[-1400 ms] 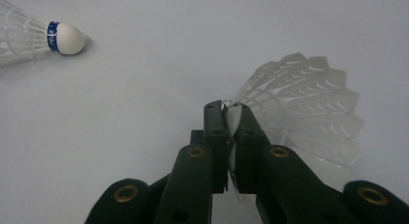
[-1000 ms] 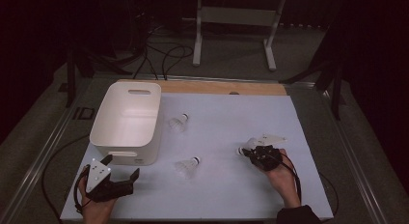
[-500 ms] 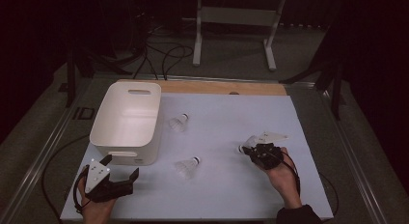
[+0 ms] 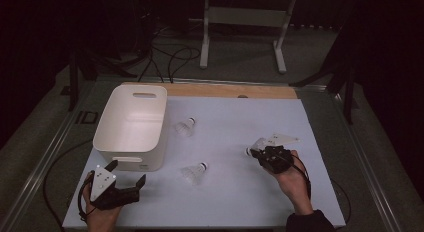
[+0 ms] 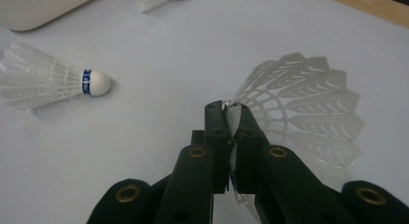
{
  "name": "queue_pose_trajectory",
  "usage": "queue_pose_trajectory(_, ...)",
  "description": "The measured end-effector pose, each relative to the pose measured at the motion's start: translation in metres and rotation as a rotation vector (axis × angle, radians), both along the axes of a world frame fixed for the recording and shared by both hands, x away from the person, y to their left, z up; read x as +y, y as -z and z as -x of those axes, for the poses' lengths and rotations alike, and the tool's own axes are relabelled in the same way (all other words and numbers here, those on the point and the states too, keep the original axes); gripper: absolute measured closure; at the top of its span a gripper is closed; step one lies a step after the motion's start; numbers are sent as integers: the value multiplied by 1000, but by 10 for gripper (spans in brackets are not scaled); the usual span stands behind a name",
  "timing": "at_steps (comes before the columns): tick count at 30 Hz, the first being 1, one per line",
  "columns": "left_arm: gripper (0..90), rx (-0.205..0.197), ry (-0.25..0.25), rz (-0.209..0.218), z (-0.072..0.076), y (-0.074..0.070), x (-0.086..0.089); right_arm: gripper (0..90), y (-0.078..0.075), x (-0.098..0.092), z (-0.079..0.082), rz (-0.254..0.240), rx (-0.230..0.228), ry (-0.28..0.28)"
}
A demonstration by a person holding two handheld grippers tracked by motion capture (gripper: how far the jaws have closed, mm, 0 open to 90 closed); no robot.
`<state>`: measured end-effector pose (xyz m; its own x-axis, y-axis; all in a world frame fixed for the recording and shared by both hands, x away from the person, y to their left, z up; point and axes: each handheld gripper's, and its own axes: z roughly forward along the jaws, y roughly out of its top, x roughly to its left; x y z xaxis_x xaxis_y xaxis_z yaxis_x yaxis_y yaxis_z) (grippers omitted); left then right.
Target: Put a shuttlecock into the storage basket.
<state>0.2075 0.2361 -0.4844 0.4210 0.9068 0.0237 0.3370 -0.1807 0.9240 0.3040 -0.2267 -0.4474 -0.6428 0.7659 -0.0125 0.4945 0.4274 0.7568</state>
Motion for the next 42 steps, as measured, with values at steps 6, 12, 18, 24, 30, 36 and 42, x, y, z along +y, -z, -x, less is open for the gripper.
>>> queue_pose_trajectory(6,1,-10,8,-5,0,0,-1,873,-7,5,0,2,-18,-12)
queue_pose_trajectory(12,1,-15,15,-9,1,0,-2,873,-12,8,0,-1,-24,-21)
queue_pose_trajectory(18,1,-17,26,-27,0,1,-5,872,-16,10,1,-3,-39,-21)
queue_pose_trajectory(24,1,-28,35,-38,0,1,-7,872,-21,11,2,-1,-52,-19)
queue_pose_trajectory(30,1,-34,37,-42,0,1,-7,872,-24,13,1,-12,-61,-10)
queue_pose_trajectory(36,1,-37,43,-58,1,1,-8,872,-28,15,0,-20,-66,-4)
queue_pose_trajectory(42,1,-41,42,-54,1,0,-7,872,-30,17,0,-27,-63,-2)
